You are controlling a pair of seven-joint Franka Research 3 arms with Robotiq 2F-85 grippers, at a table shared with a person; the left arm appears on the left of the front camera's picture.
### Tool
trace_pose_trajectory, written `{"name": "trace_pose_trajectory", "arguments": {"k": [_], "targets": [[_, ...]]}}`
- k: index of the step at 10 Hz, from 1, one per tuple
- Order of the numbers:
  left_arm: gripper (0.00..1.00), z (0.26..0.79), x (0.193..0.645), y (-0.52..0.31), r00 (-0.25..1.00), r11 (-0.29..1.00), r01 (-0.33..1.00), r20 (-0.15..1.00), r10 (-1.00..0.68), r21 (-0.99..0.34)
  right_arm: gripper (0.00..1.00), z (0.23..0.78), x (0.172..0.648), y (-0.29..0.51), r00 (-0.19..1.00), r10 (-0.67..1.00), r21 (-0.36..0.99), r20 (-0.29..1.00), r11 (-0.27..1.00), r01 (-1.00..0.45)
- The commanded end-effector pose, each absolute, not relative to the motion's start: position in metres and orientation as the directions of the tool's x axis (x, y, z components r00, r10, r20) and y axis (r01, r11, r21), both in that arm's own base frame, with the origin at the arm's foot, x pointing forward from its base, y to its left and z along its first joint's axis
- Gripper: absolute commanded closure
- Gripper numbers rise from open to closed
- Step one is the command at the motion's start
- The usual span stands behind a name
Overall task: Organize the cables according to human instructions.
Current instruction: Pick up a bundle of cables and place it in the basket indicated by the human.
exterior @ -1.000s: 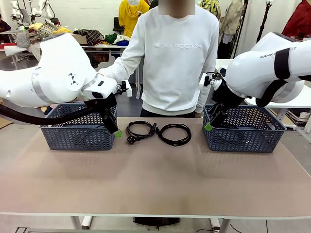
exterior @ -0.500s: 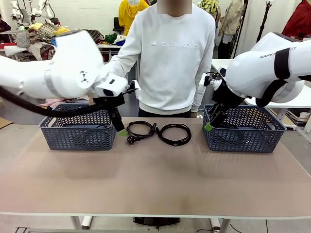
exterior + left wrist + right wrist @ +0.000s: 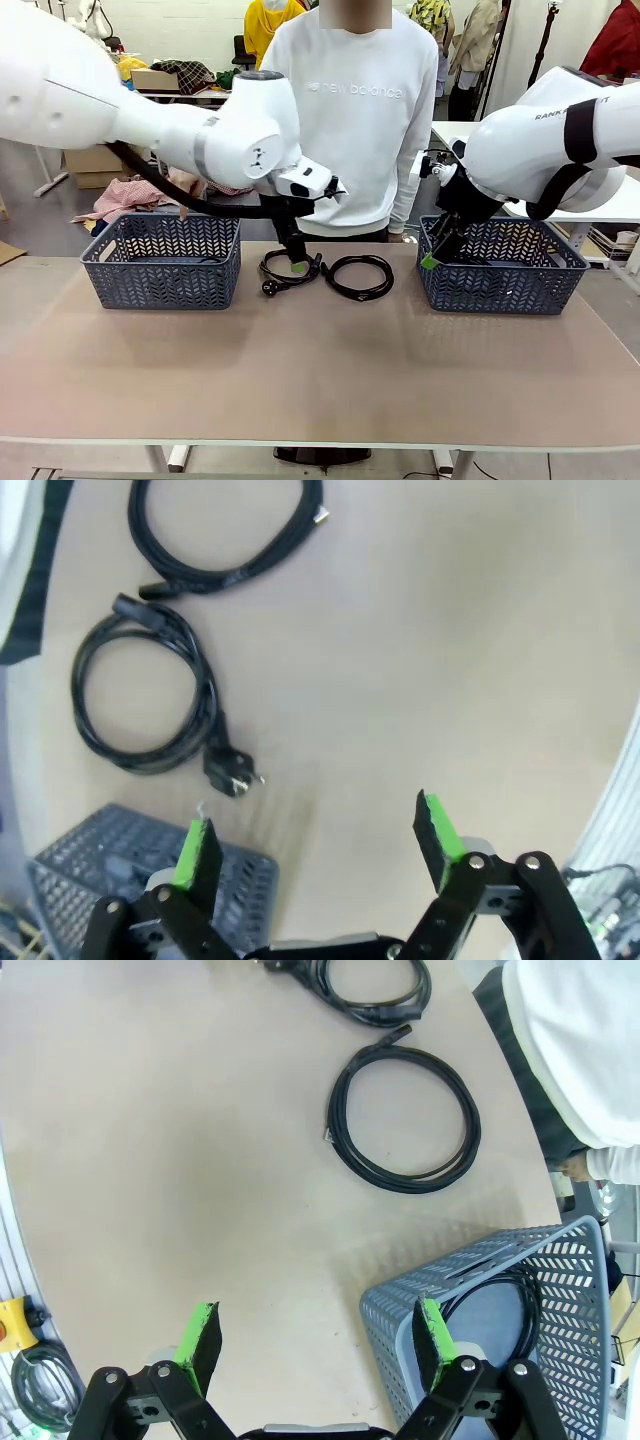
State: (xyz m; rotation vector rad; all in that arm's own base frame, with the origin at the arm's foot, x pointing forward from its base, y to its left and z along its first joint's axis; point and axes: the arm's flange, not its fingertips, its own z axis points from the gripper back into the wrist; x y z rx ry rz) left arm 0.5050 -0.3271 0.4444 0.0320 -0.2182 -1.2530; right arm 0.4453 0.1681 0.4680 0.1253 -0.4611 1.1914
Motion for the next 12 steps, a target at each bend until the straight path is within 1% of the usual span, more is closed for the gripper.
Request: {"name": "trace_pose_trajectory", "arguments": {"k": [1,4,5,6,7,12], "targets": [[0.00,0.434,0.533,-0.343,0.326,0.340,0.931,0.115,-0.938,0.131,0.00,0.469,0.445,0.169,0.288,0.865,-0.149,0.410,0.375,-0.915],[0.00,0.409,0.556,-0.351,0.358,0.364,0.927,0.076,-0.931,0.093,0.00,0.469,0.445,0.169,0.288,0.865,-0.149,0.410,0.375,-0.915],[0.00,0.403,0.559,-0.351,0.357,0.363,0.929,0.086,-0.930,0.077,0.00,0.469,0.445,0.169,0.288,0.865,-0.149,0.410,0.375,-0.915],[0.00,0.403,0.557,-0.350,0.337,0.343,0.937,0.099,-0.936,0.057,0.00,0.469,0.445,0.169,0.288,0.865,-0.149,0.410,0.375,-0.915],[0.00,0.400,0.556,-0.349,0.338,0.346,0.935,0.100,-0.936,0.075,0.00,0.469,0.445,0.169,0.288,0.865,-0.149,0.410,0.375,-0.915],[0.00,0.400,0.556,-0.349,0.338,0.346,0.935,0.100,-0.936,0.075,0.00,0.469,0.445,0.169,0.288,0.865,-0.149,0.410,0.375,-0.915]]}}
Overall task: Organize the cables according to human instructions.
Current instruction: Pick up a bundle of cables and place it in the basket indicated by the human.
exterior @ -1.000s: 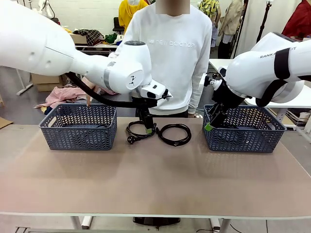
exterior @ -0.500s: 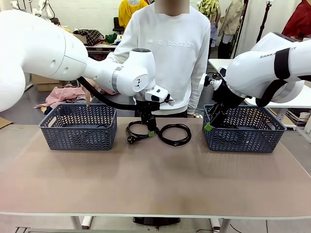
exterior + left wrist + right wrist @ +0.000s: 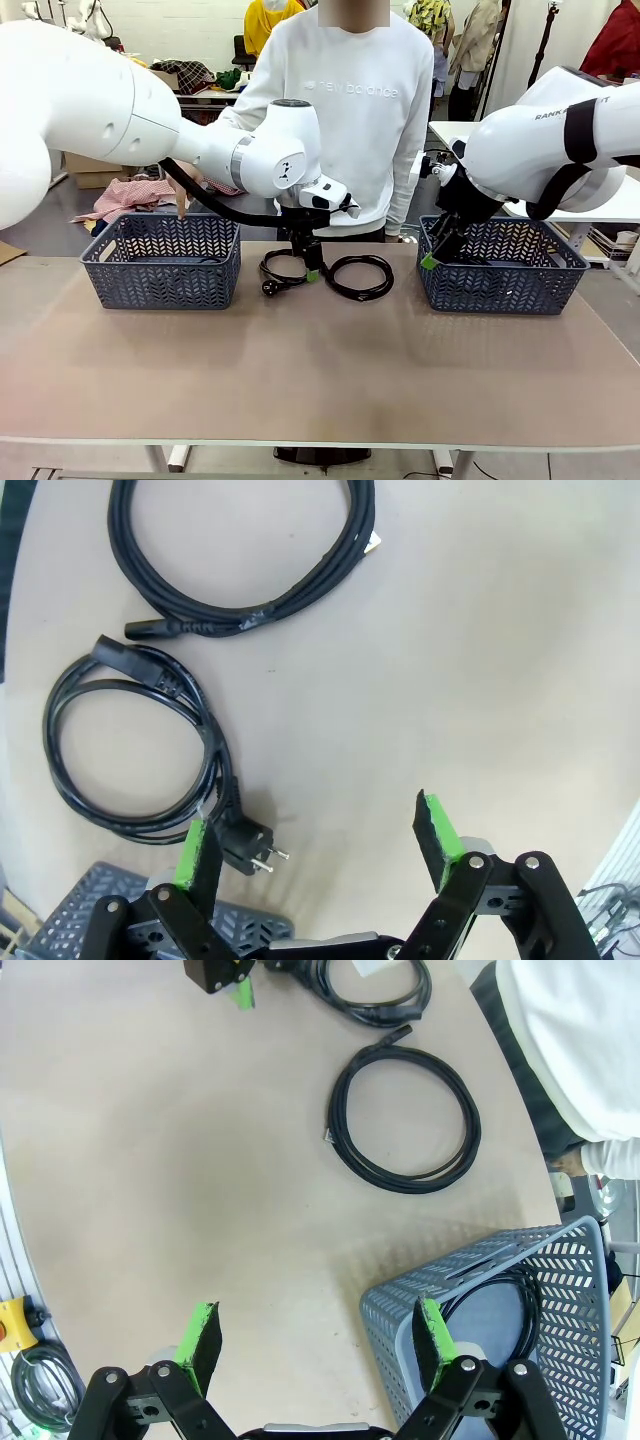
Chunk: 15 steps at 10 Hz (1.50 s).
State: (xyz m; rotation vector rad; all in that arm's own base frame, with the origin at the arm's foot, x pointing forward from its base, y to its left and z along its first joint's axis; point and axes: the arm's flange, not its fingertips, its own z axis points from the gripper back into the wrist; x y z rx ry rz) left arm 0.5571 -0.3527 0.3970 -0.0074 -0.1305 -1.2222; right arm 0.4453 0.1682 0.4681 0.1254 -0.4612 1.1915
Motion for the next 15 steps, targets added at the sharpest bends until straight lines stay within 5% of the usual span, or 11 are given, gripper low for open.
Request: {"name": "trace_pose_trajectory", "arguments": {"k": [1,8,15], "targets": [[0.00,0.397,0.557,-0.353,0.335,0.342,0.937,0.104,-0.937,0.065,0.00,0.469,0.445,0.169,0.288,0.865,-0.149,0.410,0.375,-0.915],[0.00,0.348,0.623,-0.361,0.328,0.328,0.944,0.007,-0.945,0.035,0.00,0.469,0.445,0.169,0.288,0.865,-0.149,0.410,0.375,-0.915],[0.00,0.321,0.631,-0.360,0.370,0.369,0.929,-0.017,-0.929,0.017,0.00,0.469,0.445,0.169,0.288,0.865,-0.149,0.410,0.375,-0.915]]}}
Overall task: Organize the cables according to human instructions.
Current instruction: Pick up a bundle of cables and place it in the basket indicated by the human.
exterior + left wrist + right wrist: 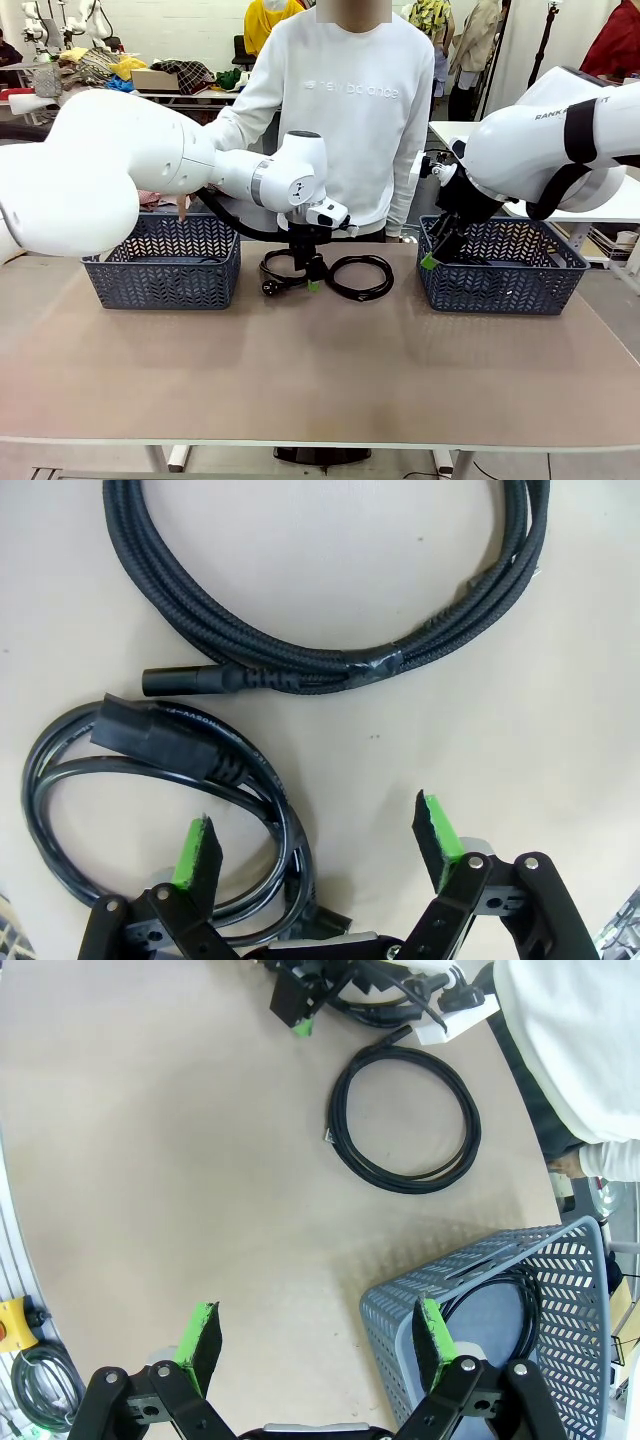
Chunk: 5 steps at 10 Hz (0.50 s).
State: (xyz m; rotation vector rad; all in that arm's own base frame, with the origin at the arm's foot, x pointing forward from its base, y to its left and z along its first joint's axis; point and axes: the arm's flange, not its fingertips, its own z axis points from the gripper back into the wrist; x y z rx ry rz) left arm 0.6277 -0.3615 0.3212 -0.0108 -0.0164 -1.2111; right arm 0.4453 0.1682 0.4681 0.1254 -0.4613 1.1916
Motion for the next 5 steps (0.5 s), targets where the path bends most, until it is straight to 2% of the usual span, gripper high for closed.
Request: {"name": "trace_pose_trajectory", "arguments": {"k": [1,3,4,5], "targets": [[0.00,0.3181,0.6314,-0.3595,0.371,0.370,0.929,-0.019,-0.929,0.014,0.00,0.4688,0.4445,0.1690,0.288,0.865,-0.149,0.410,0.375,-0.915],[0.00,0.3136,0.6327,-0.3599,0.371,0.371,0.928,-0.030,-0.928,0.010,0.00,0.4688,0.4445,0.1690,0.288,0.865,-0.149,0.410,0.375,-0.915],[0.17,0.3136,0.6330,-0.3603,0.375,0.374,0.927,-0.030,-0.927,0.020,0.00,0.4688,0.4445,0.1690,0.288,0.865,-0.149,0.410,0.375,-0.915],[0.19,0.3145,0.6329,-0.3603,0.377,0.377,0.926,-0.026,-0.926,0.030,0.00,0.4688,0.4445,0.1690,0.288,0.865,-0.149,0.410,0.375,-0.915]]}}
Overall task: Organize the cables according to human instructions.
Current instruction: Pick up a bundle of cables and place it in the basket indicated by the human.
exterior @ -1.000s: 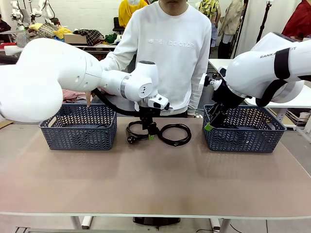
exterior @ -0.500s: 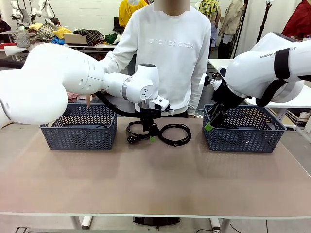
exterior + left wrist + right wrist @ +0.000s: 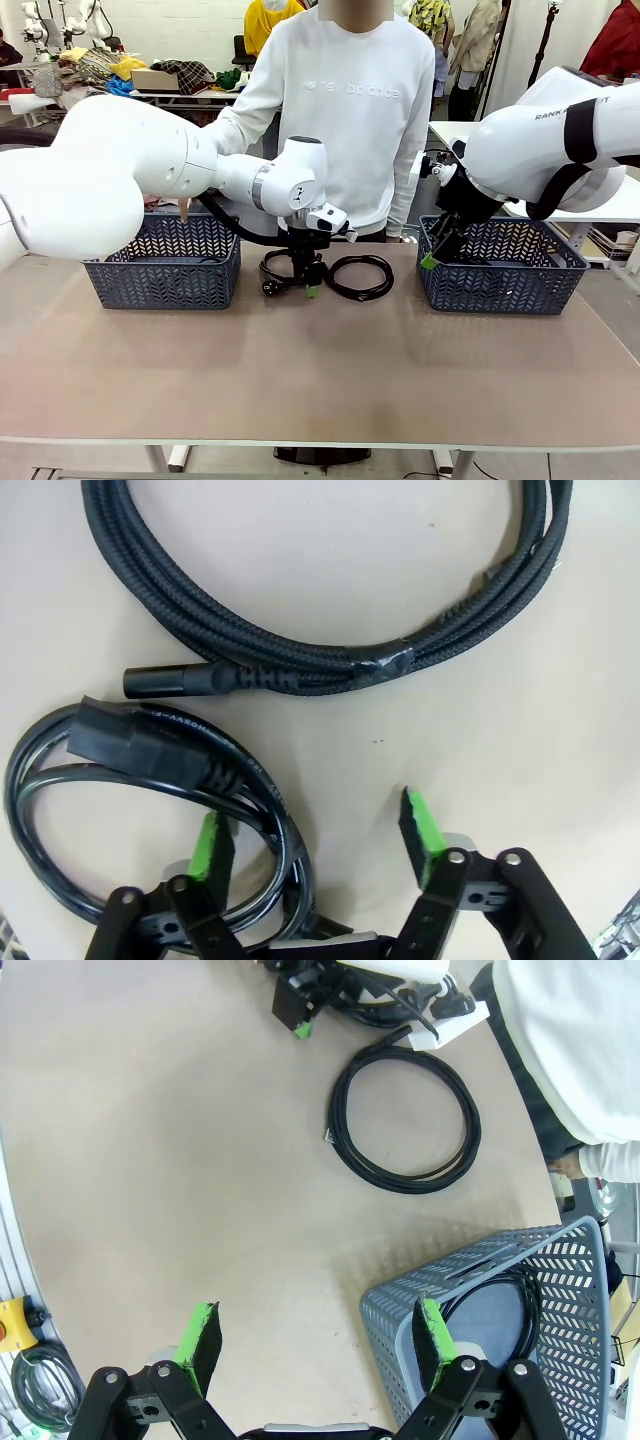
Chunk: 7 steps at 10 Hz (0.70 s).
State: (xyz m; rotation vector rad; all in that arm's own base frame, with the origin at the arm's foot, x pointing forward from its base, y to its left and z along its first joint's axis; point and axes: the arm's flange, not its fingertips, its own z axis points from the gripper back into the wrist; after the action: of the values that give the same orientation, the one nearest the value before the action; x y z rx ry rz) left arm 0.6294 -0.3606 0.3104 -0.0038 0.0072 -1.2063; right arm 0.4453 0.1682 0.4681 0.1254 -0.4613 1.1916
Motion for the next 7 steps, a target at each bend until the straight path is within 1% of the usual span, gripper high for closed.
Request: {"name": "trace_pose_trajectory", "arguments": {"k": [1,2,3,4,5,6,7], "targets": [[0.36,0.3156,0.6328,-0.3603,0.380,0.380,0.924,-0.017,-0.925,0.039,0.00,0.4688,0.4445,0.1690,0.288,0.865,-0.149,0.410,0.375,-0.915],[0.38,0.3157,0.6330,-0.3601,0.382,0.381,0.924,-0.017,-0.924,0.042,0.00,0.4688,0.4445,0.1690,0.288,0.865,-0.149,0.410,0.375,-0.915],[0.55,0.3149,0.6334,-0.3602,0.382,0.381,0.924,-0.021,-0.924,0.041,0.00,0.4688,0.4445,0.1690,0.288,0.865,-0.149,0.410,0.375,-0.915],[0.57,0.3149,0.6332,-0.3608,0.382,0.381,0.924,-0.022,-0.924,0.039,0.00,0.4688,0.4445,0.1690,0.288,0.865,-0.149,0.410,0.375,-0.915],[0.74,0.3147,0.6336,-0.3608,0.383,0.382,0.923,-0.020,-0.924,0.035,0.00,0.4688,0.4445,0.1690,0.288,0.865,-0.149,0.410,0.375,-0.915],[0.76,0.3150,0.6338,-0.3607,0.385,0.385,0.922,-0.014,-0.923,0.032,0.00,0.4688,0.4445,0.1690,0.288,0.865,-0.149,0.410,0.375,-0.915],[0.93,0.3157,0.6336,-0.3604,0.389,0.389,0.921,-0.011,-0.921,0.034,0.00,0.4688,0.4445,0.1690,0.288,0.865,-0.149,0.410,0.375,-0.915]]}}
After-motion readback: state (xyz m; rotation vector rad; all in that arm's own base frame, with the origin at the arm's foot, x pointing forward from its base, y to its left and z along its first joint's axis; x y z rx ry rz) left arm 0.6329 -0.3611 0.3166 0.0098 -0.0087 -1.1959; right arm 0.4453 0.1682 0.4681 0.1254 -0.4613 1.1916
